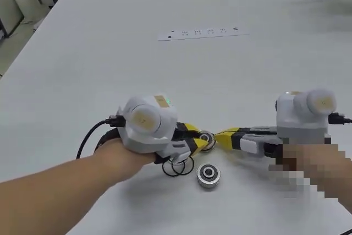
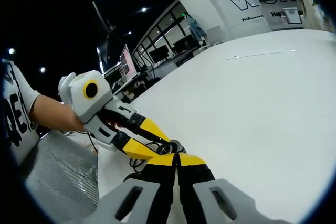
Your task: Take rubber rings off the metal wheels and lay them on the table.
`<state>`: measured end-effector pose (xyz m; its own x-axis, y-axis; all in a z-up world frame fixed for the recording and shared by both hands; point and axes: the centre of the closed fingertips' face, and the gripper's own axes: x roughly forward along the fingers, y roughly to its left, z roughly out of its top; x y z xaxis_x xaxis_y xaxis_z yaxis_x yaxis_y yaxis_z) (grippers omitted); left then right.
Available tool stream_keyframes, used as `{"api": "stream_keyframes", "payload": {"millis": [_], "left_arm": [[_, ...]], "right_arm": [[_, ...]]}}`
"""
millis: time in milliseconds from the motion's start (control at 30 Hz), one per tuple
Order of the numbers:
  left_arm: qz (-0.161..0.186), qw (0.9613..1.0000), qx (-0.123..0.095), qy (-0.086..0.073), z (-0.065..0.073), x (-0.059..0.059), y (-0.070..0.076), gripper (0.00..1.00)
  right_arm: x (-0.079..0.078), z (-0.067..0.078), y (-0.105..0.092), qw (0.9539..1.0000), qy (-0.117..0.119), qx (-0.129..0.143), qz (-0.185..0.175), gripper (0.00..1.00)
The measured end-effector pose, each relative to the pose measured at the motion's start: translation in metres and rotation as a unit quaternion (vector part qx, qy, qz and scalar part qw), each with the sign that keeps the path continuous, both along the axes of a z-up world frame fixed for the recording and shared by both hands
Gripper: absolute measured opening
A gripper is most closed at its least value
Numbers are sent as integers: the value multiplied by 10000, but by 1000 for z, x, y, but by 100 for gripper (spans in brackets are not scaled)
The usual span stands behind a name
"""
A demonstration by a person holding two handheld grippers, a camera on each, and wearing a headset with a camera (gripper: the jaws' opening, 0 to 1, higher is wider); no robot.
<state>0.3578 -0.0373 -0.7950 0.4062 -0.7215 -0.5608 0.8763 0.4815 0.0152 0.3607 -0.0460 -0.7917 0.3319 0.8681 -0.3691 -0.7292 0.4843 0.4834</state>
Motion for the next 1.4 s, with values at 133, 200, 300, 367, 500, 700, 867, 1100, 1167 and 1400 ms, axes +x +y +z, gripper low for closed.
{"api": "stream_keyframes", "payload": {"millis": [133, 200, 300, 367, 500, 700, 867, 1100, 1167, 1400], "left_arm": [[30, 10000, 2, 8, 0, 0, 0, 11], [34, 10000, 18, 0, 0, 0, 0, 11], [33, 10000, 44, -16, 0, 0, 0, 11], [31, 10000, 49, -26, 0, 0, 0, 11], [19, 10000, 57, -38, 0, 0, 0, 11], [53, 10000, 58, -50, 0, 1, -1, 11], [67, 10000, 35, -35, 0, 1, -1, 11], [3, 10000, -17, -53, 0, 0, -1, 12], [-2, 10000, -57, -9, 0, 0, -1, 13], [-203, 9998, -52, 52, 1, -5, 0, 17]], "right_arm": [[-2, 2, 2, 10000, -12, -24, 55, 0], [-3, 3, 3, 10000, 15, 2, 69, 0], [-5, 4, 5, 9999, -11, 8, 107, 0], [-5, 4, 5, 9999, -13, 17, 117, 0], [-6, 5, 5, 9998, 72, 133, 96, 0], [-17, 19, 23, 9977, 215, 543, 337, 0], [-7, 24, 11, 9982, 67, 566, 178, 0], [-4, 14, 3, 9996, 67, 287, -12, 0], [-4, 11, 1, 9997, 77, 217, -40, 0], [-5, 7, 0, 9997, 121, 199, -37, 0]]}}
